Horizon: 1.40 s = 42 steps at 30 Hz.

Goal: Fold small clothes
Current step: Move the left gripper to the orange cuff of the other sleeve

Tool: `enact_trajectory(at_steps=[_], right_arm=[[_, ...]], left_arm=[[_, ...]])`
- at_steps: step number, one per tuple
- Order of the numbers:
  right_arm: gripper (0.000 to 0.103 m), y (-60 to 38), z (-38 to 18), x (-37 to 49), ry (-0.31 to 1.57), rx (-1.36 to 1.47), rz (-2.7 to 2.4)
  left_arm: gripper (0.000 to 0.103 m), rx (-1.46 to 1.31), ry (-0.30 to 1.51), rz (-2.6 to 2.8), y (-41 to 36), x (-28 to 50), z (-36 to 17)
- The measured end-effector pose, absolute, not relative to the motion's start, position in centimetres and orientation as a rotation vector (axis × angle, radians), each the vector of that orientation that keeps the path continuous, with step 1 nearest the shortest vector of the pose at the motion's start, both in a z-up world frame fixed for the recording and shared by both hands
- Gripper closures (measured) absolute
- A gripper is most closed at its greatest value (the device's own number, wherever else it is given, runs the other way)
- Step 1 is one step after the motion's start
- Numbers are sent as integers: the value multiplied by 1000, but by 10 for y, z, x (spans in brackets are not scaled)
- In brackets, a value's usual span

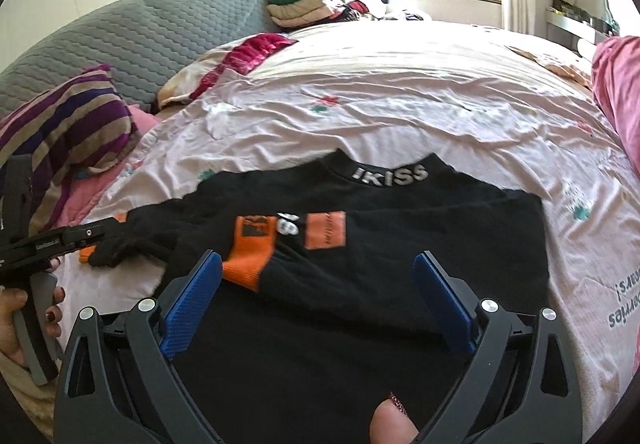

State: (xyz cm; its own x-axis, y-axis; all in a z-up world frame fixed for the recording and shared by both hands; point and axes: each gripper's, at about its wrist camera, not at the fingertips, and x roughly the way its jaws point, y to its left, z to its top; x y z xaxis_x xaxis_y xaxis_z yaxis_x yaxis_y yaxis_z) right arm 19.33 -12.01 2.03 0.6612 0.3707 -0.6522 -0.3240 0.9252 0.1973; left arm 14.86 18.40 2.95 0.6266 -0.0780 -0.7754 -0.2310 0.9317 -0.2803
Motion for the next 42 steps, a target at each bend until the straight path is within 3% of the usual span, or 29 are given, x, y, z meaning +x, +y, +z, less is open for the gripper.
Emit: enact_trajectory(at_steps=[42], right_arm=[[6,54,10,189,773,-144,688]], left_arm=[[10,-771,862,398,337,74,-6]])
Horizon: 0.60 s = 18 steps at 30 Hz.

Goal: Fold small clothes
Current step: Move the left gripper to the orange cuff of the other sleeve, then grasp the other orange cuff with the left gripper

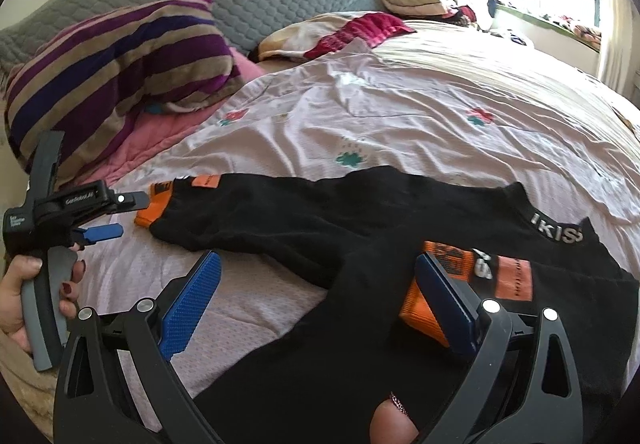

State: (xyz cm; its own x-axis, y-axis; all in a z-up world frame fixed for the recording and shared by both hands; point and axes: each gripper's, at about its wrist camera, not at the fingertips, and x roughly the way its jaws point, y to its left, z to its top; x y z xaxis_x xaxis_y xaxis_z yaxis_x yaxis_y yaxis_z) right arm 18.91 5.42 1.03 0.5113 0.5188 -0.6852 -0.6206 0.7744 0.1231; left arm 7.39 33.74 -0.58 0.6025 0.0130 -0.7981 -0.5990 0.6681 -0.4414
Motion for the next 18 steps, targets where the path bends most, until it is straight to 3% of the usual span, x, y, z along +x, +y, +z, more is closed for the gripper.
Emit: enact_trajectory(at_steps=[9,12,18], right_arm=[[6,77,3,186,790,-148,729],[6,79,1,186,797,-134,731],[6,74,-5,190,809,-113,713]], left_arm=[[10,-930,842,377,354,72,-27],[17,-945,835,380,353,74,-30],[43,-955,820,371,348,84,-37]])
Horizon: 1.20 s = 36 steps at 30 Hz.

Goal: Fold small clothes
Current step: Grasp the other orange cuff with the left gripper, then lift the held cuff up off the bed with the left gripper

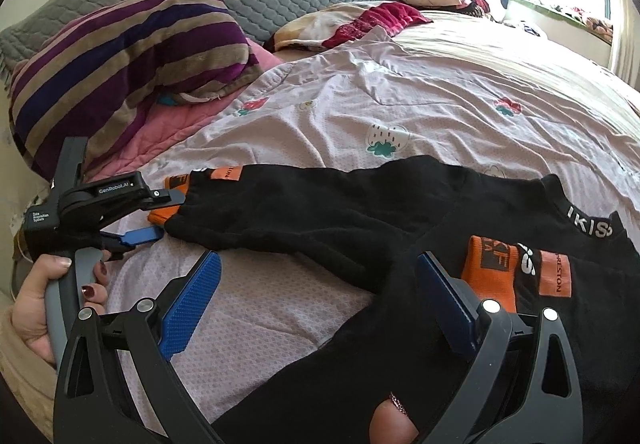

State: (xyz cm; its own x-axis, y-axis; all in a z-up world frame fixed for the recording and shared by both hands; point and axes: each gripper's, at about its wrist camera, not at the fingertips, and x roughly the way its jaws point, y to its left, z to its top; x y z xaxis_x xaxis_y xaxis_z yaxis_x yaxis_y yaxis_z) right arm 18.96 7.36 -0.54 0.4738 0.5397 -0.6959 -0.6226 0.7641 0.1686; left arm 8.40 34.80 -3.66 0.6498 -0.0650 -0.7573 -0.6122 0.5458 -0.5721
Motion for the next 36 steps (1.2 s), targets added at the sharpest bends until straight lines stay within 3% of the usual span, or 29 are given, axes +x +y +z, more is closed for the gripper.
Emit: enact_trajectory(at_steps=[8,12,36], right_arm=[[6,71,-14,195,806,-165,662],[6,67,-20,199,820,-177,626],[6,-30,-17,205,822,61,447]], left_arm=[[60,-985,775,429,349,95,-46],[93,-976,761,481,353,94,-48],[94,-801,589,227,293,108,29]])
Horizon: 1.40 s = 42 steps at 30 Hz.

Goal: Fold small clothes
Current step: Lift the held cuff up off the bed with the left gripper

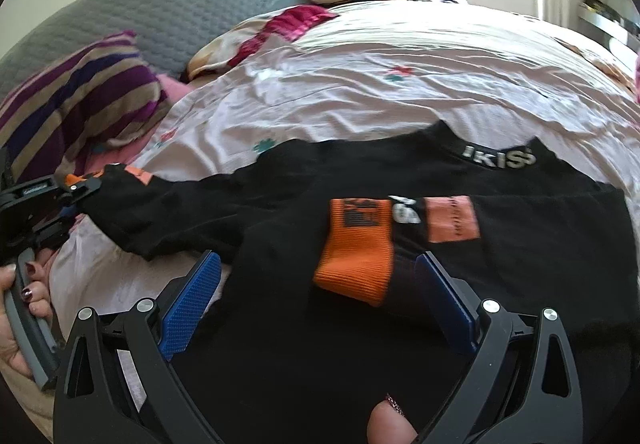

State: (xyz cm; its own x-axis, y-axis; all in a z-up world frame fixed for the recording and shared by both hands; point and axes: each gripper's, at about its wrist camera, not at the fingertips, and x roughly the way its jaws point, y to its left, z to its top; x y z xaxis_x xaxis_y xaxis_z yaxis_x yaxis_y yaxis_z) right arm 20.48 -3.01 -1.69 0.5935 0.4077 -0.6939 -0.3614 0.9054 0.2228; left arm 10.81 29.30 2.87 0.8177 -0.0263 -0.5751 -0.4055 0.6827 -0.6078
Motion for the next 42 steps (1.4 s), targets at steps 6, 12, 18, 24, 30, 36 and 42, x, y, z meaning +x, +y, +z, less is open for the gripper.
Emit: enact_trajectory(at_steps=[6,12,18,24,30,36,42], right_arm=[[6,-57,-14,205,801,59,345],[6,-82,-14,203,790,85,303],[6,-104,-14,195,783,146,276],[6,-126,-14,187,777,182,235],[6,-153,-13,179,772,225,181],[6,-180,-13,174,771,275,109],[6,-205,-15,167,768,313,50]], left_arm=[[94,-751,566,127,261,120,43],[94,-725,583,17,231,133,47],[96,-694,597,-58,206,143,48],[98,-663,605,-113,183,147,51],[98,-624,624,-166,158,149,52],[98,-584,644,-225,131,148,52],[98,-533,680,-279,103,149,47]])
